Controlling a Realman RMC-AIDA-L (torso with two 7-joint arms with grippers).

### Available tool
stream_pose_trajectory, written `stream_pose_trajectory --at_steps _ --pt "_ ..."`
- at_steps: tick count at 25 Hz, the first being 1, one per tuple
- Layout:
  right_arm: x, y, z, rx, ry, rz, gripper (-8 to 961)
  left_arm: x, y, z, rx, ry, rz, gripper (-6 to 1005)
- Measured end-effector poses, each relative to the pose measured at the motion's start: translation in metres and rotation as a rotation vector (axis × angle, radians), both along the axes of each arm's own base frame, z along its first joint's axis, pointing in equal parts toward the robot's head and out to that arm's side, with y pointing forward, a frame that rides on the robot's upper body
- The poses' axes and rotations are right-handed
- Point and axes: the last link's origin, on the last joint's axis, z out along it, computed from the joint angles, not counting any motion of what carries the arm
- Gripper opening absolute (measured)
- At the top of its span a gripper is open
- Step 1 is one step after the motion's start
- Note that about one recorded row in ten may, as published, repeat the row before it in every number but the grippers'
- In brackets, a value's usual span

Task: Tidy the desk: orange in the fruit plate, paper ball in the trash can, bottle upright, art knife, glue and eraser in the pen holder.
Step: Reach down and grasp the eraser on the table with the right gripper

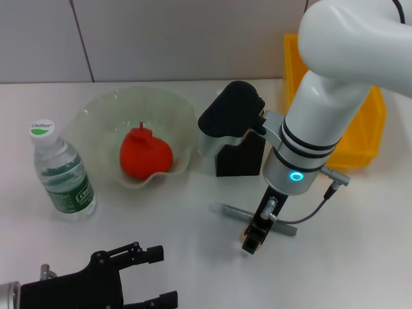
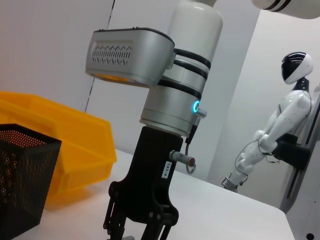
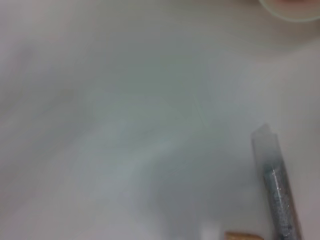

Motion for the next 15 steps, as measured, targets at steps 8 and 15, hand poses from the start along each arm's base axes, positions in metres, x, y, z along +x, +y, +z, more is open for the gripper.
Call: stream_pose_trajectory --at_steps 8,15 --pt "-0.0003 -0.0003 -0.0026 -0.003 -0.001 0.011 482 -0.0004 -0.0012 0.0002 0.0 -0.003 0.002 802" --pt "-0.0005 -0.0019 -0.0045 -0.013 0.012 0.003 442 0.0 -0.0021 0.0006 -0.003 -0.008 0.0 802"
